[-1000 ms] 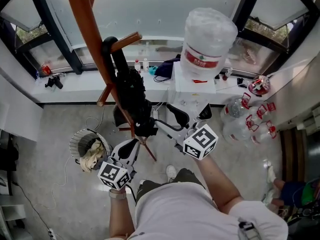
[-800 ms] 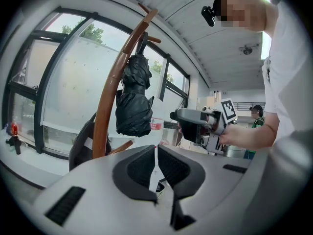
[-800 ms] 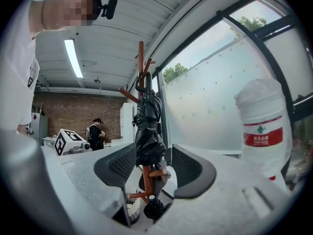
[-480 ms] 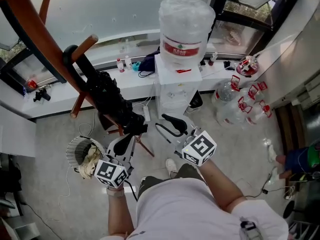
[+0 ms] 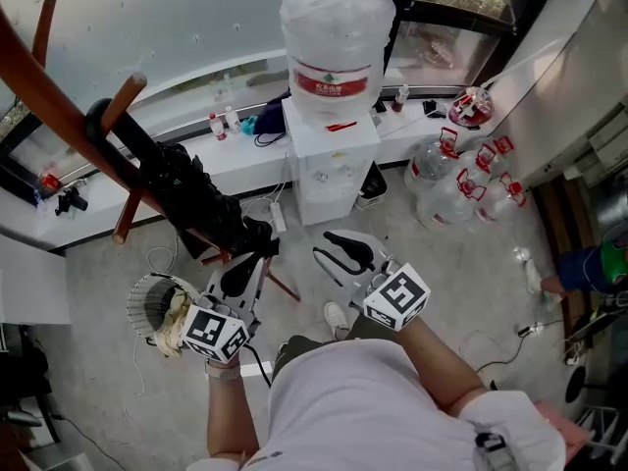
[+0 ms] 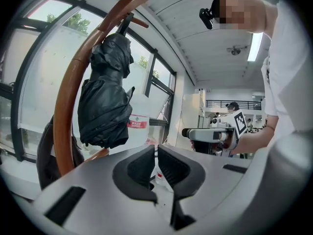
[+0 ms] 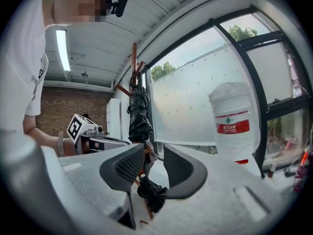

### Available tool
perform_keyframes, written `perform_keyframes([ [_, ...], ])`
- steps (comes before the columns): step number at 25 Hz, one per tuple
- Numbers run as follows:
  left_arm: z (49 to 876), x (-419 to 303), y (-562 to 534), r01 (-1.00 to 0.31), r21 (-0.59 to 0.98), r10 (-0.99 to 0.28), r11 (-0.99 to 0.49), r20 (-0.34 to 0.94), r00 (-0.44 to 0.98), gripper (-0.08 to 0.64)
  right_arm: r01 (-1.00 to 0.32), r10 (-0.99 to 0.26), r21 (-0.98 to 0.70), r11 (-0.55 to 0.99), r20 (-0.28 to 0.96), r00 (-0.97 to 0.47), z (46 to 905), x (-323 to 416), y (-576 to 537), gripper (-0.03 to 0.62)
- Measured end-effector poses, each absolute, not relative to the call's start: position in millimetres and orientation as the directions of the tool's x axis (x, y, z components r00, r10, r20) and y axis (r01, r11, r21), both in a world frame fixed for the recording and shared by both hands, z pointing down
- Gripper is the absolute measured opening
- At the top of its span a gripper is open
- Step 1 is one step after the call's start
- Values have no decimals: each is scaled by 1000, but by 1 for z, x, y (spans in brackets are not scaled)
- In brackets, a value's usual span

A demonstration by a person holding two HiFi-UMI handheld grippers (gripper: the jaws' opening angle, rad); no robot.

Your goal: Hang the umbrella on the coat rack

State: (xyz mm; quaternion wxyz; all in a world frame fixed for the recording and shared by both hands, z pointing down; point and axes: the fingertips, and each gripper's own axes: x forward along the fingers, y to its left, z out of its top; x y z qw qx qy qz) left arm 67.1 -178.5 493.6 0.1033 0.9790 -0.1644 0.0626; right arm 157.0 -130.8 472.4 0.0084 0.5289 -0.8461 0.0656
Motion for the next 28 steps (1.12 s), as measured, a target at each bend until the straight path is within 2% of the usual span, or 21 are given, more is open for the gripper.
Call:
perform_keyframes([
  [13,498,80,-169,-293,171,-263,-941,176,949,2,-911,-906,-125,393,120,-407,494,169,-108,129],
  [28,512,70,-157,-319,204,-283,-926,187,941,2,-904,-892,-135,405,159,-423,508,162,-110,129],
])
